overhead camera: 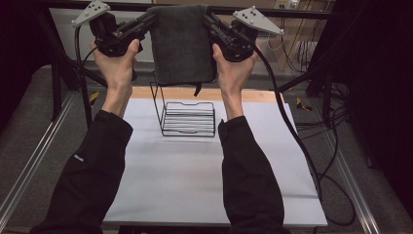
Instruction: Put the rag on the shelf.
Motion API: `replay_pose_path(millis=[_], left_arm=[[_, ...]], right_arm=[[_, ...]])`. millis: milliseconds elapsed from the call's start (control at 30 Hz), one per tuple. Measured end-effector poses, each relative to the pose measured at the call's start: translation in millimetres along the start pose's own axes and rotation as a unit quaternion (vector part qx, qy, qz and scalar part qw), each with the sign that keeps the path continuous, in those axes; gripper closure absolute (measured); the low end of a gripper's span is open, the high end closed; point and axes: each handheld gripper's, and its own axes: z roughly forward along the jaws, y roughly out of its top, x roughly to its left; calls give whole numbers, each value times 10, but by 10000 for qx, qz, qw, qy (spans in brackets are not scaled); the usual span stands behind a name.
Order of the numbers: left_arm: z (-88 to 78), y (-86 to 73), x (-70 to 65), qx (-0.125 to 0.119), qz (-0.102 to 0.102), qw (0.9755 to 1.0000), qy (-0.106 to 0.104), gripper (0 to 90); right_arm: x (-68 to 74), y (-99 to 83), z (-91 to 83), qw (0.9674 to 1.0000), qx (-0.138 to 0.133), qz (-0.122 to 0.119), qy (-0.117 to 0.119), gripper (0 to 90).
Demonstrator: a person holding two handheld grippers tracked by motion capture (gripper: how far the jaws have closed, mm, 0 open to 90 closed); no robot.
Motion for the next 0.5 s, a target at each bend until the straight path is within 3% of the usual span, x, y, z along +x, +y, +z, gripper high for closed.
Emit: replay_pose_path(millis=[267,500], left_arm=[[121,21,106,-21,20,10000,53,794],[255,-82,260,171,-31,9997,143,794]], right_arm=[[-59,34,119,10000,-63,-34,-37,811],[-116,-68,250,9998,94,-115,-125,811]])
